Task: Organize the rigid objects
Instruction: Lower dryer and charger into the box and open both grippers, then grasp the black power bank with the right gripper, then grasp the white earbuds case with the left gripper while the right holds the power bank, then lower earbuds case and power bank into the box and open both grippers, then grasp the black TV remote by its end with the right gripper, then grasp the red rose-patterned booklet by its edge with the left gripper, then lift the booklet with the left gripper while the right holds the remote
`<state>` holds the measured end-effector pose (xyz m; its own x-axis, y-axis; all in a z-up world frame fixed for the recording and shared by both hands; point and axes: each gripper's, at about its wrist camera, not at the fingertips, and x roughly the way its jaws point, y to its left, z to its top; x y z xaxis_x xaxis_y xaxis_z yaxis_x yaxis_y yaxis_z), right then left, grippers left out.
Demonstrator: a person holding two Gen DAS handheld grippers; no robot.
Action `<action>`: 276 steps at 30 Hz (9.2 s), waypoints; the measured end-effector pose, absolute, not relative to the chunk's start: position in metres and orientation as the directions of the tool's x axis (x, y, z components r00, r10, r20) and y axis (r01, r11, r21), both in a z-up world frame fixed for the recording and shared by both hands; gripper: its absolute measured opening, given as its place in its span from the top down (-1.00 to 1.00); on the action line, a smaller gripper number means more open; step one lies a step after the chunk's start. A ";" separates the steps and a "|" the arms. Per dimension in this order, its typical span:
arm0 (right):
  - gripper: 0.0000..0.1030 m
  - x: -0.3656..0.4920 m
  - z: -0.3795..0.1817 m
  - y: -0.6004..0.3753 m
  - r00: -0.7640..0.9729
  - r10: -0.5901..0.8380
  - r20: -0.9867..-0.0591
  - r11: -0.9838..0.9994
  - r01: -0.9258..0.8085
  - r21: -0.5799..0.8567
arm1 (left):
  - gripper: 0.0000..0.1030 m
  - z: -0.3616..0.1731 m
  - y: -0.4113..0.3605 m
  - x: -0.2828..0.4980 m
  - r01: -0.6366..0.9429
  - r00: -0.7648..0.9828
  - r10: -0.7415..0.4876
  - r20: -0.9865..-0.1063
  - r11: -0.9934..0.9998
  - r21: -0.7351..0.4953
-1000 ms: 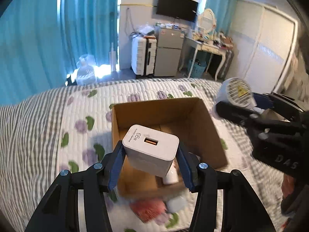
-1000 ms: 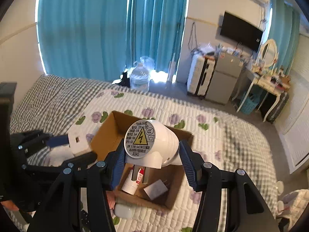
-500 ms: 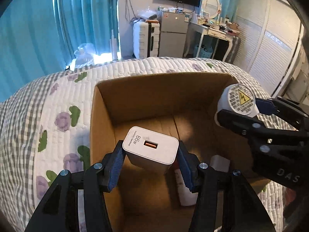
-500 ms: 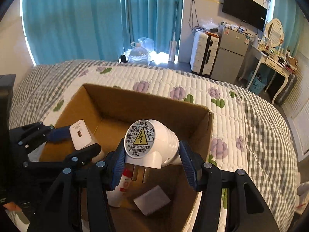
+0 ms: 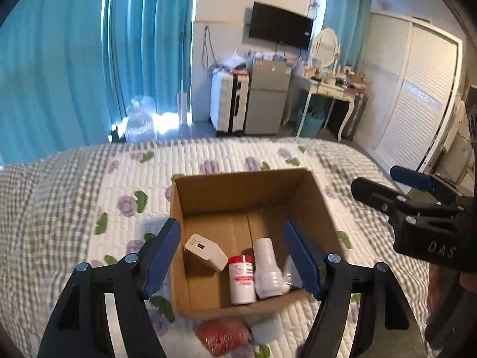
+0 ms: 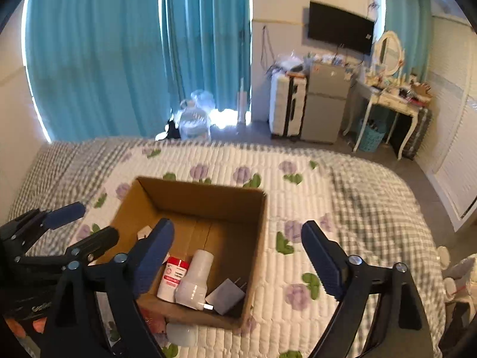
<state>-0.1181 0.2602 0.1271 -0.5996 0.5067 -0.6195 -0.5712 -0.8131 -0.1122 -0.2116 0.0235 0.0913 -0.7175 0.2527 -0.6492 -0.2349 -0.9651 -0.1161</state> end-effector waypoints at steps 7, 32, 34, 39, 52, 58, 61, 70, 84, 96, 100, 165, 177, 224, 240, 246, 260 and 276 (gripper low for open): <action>-0.86 -0.085 0.161 0.212 -0.640 0.529 -0.557 -0.820 -0.554 -0.143 | -0.50 0.118 0.015 -0.153 -0.258 -0.752 0.245 -0.612 -0.964 -0.070; -0.58 -0.039 -0.080 0.217 -0.227 0.280 -0.933 -0.795 -0.599 -0.093 | -0.50 -0.075 -0.032 -0.112 -0.025 -0.487 0.088 -0.869 -0.996 -0.087; -0.55 -0.038 -0.087 0.218 -0.223 0.253 -0.942 -0.788 -0.611 -0.067 | -0.50 -0.074 -0.029 -0.113 -0.021 -0.487 0.086 -0.869 -0.996 -0.086; -0.33 -0.041 -0.102 0.217 -0.188 0.207 -0.960 -0.795 -0.605 -0.053 | -0.50 -0.074 -0.015 -0.110 -0.051 -0.476 0.088 -0.875 -0.996 -0.072; 0.24 -0.016 -0.064 0.227 -0.268 0.227 -0.936 -0.790 -0.613 -0.016 | -0.50 -0.083 0.039 -0.118 -0.140 -0.464 0.095 -0.881 -0.990 -0.033; 0.25 -0.009 -0.041 0.243 -0.298 0.248 -0.922 -0.799 -0.601 -0.021 | -0.50 -0.090 0.064 -0.128 -0.177 -0.459 0.157 -0.874 -0.981 -0.083; 0.25 -0.009 -0.030 0.246 -0.300 0.297 -0.907 -0.818 -0.569 -0.080 | -0.50 -0.101 0.077 -0.138 -0.186 -0.445 0.195 -0.874 -0.975 -0.123; 0.25 -0.032 -0.042 0.272 -0.274 0.291 -0.917 -0.808 -0.583 -0.082 | -0.46 -0.109 0.109 -0.152 -0.261 -0.494 0.213 -0.843 -0.961 -0.090; 0.26 -0.017 -0.031 0.253 -0.353 0.302 -0.886 -0.846 -0.527 -0.078 | 0.01 -0.090 0.102 -0.123 -0.328 -0.433 0.257 -0.864 -0.938 -0.114; 0.26 -0.041 0.067 0.205 -0.493 0.330 -0.805 -0.895 -0.435 -0.101 | 0.01 0.022 0.086 -0.122 -0.317 -0.551 0.302 -0.778 -0.938 -0.140; 0.26 -0.065 0.096 0.198 -0.526 0.320 -0.788 -0.902 -0.423 -0.084 | 0.01 0.052 0.061 -0.136 -0.293 -0.597 0.281 -0.752 -0.948 -0.122; -0.38 -0.072 -0.053 0.137 -0.476 0.159 -0.865 -0.982 -0.170 -0.087 | -0.46 -0.048 -0.080 -0.096 -0.067 -0.508 0.105 -0.855 -0.994 -0.083; -0.01 -0.093 -0.112 0.105 -0.383 0.136 -0.914 -0.990 -0.031 -0.134 | -0.46 -0.065 -0.090 -0.085 -0.016 -0.486 0.092 -0.869 -0.995 -0.097; 0.63 -0.050 -0.088 0.221 -0.299 0.230 -0.926 -0.875 -0.479 -0.062 | 0.16 -0.126 0.053 -0.136 -0.475 -0.536 0.039 -0.843 -0.840 0.263; 0.63 -0.058 -0.089 0.226 -0.317 0.228 -0.921 -0.874 -0.484 -0.050 | 0.60 -0.122 0.047 -0.145 -0.489 -0.603 0.007 -0.798 -0.793 0.363; 0.63 -0.047 -0.084 0.229 -0.343 0.217 -0.914 -0.877 -0.480 -0.028 | 0.74 -0.109 0.031 -0.144 -0.467 -0.591 0.078 -0.803 -0.845 0.261; 0.63 -0.046 -0.062 0.214 -0.368 0.222 -0.903 -0.888 -0.458 -0.032 | 0.80 -0.084 0.039 -0.128 -0.461 -0.549 0.177 -0.817 -0.879 0.120; 0.63 -0.026 -0.080 0.226 -0.340 0.174 -0.924 -0.876 -0.483 0.013 | -0.02 -0.093 0.042 -0.162 -0.549 -0.545 0.198 -0.815 -0.819 0.168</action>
